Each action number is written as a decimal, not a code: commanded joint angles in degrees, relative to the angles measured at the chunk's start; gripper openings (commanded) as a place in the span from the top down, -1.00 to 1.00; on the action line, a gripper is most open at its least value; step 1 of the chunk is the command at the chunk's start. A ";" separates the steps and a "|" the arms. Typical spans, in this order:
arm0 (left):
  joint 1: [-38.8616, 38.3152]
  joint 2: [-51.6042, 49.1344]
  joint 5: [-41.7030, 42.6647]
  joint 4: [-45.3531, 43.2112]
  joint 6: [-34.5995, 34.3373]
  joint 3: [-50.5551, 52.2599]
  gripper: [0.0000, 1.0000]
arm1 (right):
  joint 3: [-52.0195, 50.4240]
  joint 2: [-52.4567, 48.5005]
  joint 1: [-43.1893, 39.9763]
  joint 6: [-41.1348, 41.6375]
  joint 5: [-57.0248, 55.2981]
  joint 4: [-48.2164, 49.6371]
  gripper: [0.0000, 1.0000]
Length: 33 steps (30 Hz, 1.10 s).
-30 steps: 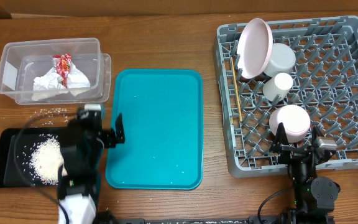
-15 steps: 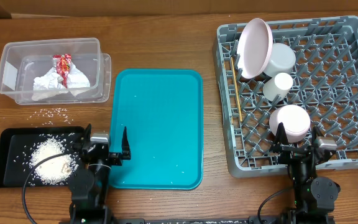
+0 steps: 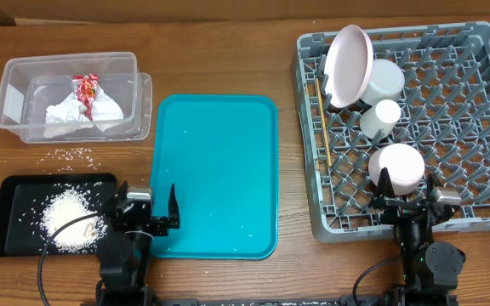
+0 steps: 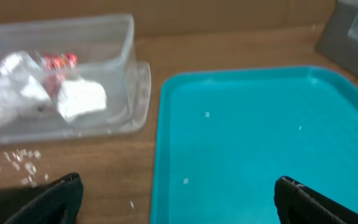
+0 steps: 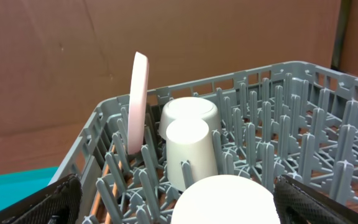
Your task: Sort waste into correct bins and load items into the dishwasher
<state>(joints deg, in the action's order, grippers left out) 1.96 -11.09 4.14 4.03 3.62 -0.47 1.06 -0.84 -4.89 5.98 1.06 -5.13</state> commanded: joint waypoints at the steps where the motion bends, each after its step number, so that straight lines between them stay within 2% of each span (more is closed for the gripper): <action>1: -0.24 4.98 -0.28 0.07 1.11 0.20 -1.00 | -0.59 0.68 -0.35 -0.22 -0.50 0.31 -1.00; 8: -0.24 10.99 -0.26 0.04 1.11 0.20 -0.99 | -0.59 0.68 -0.35 -0.22 -0.50 0.31 -1.00; 33: -0.22 10.88 -0.28 0.09 1.11 0.20 -0.99 | -0.59 0.68 -0.35 -0.24 -0.50 0.28 -1.00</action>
<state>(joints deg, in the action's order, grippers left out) 1.96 -0.95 4.03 3.95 3.62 -0.47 1.06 -0.84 -4.89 5.96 1.06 -5.15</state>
